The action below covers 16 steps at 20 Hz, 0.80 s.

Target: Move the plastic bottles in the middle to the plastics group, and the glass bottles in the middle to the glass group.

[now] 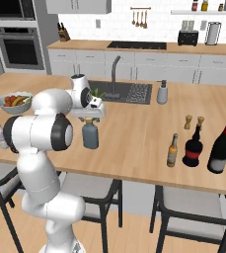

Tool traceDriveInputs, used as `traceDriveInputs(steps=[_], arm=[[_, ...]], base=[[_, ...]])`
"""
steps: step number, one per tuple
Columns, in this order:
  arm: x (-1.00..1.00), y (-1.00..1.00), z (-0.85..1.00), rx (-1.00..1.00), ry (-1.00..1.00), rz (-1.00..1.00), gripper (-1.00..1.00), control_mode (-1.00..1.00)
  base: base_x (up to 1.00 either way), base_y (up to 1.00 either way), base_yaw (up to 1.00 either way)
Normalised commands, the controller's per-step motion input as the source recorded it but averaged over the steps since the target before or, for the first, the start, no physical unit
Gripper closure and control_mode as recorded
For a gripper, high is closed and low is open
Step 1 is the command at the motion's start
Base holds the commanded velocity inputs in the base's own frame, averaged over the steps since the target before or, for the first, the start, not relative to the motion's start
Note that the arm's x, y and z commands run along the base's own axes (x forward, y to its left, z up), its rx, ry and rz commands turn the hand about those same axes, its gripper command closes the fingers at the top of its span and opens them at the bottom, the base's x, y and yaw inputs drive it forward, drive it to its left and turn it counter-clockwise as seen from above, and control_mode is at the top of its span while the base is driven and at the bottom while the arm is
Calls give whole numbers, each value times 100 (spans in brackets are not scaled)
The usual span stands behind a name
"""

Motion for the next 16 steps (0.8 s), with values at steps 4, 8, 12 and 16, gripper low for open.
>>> traceDriveInputs(steps=[4, 8, 12, 16], arm=[[0, 0, -10, 1, 0, 0, 100, -100], [0, -2, -4, 2, 0, 0, 100, -100], [-8, -26, 6, 0, -5, 0, 100, -100], [-41, -56, 48, 0, -12, -2, 100, -100]], base=[[0, 0, 0], [0, 0, 0], [0, 0, 0], [0, 0, 0]])
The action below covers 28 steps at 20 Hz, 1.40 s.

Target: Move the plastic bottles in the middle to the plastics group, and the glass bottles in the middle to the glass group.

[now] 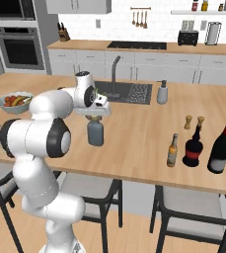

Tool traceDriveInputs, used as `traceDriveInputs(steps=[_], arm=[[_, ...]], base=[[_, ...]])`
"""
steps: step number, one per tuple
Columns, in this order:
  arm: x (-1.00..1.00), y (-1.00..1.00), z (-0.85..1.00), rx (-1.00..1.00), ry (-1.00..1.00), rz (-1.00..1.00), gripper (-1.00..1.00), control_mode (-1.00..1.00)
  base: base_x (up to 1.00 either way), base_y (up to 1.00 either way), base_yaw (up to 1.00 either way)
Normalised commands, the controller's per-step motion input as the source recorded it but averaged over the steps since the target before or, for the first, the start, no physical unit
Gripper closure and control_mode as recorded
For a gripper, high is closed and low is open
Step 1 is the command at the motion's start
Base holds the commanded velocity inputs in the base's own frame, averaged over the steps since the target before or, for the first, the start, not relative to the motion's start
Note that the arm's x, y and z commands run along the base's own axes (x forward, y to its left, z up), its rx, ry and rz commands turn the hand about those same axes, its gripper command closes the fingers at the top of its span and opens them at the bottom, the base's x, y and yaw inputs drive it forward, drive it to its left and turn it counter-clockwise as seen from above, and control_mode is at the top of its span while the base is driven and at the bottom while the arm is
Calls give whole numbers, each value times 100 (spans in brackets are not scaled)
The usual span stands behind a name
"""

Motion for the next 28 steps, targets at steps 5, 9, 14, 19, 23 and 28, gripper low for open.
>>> traceDriveInputs(steps=[5, 9, 14, 19, 23, 28], arm=[[-36, -70, 51, 0, -4, -8, 100, -100], [-26, -73, 43, 0, -3, -7, 100, -100], [-19, -72, 25, 0, 0, -2, 100, -100], [1, -59, 3, 0, 0, -1, 100, -100], [0, -47, -18, 0, 0, -1, 100, -100], [0, -48, -17, -2, -1, -7, 100, -100]], base=[[0, 0, 0], [0, 0, 0], [0, 0, 0], [0, 0, 0], [0, 0, 0], [0, 0, 0]])
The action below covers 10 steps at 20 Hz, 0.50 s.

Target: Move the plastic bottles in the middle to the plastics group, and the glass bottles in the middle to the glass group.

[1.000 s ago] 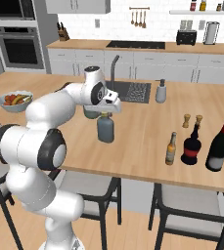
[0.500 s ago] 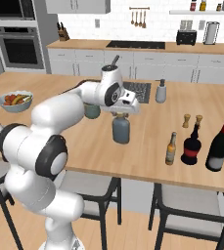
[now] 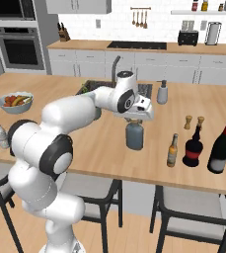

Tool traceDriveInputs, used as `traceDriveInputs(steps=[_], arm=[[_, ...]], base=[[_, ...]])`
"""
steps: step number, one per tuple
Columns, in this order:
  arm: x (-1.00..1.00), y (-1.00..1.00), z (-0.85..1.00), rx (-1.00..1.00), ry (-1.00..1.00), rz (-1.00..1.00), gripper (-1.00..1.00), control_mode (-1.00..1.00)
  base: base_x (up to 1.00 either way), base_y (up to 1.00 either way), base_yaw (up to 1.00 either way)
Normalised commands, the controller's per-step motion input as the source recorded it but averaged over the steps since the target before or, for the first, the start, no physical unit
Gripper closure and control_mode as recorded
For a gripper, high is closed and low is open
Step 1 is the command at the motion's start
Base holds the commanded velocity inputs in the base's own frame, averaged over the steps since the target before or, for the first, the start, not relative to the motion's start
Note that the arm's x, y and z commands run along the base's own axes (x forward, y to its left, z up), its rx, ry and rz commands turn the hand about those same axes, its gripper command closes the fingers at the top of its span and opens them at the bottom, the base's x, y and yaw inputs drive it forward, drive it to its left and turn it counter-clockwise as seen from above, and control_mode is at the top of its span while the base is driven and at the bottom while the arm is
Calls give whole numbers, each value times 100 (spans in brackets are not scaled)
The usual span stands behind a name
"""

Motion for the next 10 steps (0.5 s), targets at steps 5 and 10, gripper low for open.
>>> traceDriveInputs(steps=[5, 10], arm=[[0, -43, -20, -7, -7, -7, 100, -100], [0, -44, -18, -8, -3, -9, 100, -100]], base=[[0, 0, 0], [0, 0, 0]])
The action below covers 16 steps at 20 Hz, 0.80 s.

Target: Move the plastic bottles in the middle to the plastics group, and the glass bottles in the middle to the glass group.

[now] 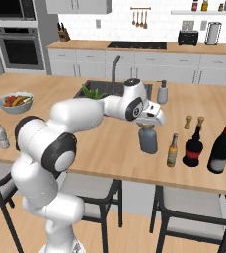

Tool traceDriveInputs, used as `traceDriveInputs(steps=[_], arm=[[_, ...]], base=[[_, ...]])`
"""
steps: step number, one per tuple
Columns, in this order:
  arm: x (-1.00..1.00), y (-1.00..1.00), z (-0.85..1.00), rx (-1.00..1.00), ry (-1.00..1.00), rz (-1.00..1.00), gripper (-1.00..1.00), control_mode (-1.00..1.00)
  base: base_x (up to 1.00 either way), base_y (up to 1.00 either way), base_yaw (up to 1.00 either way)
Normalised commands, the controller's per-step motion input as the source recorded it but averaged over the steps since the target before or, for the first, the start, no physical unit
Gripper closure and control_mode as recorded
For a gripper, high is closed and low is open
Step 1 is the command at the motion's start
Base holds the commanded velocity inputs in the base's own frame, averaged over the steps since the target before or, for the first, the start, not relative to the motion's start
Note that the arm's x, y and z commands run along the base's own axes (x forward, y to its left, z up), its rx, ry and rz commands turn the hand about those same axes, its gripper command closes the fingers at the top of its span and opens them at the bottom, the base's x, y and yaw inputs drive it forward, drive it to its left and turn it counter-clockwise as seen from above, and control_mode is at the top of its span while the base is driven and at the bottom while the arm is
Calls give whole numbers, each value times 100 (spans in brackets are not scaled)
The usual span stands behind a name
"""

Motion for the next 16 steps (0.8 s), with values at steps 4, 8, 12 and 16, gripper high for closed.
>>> traceDriveInputs(steps=[4, 8, 12, 16], arm=[[3, -34, -22, -5, 0, -9, 100, -100], [12, -28, -20, -2, 0, -7, 100, -100], [9, -17, -25, -1, 0, -4, 100, -100], [6, -10, -23, 0, 0, 0, 100, -100]], base=[[0, 0, 0], [0, 0, 0], [0, 0, 0], [0, 0, 0]])
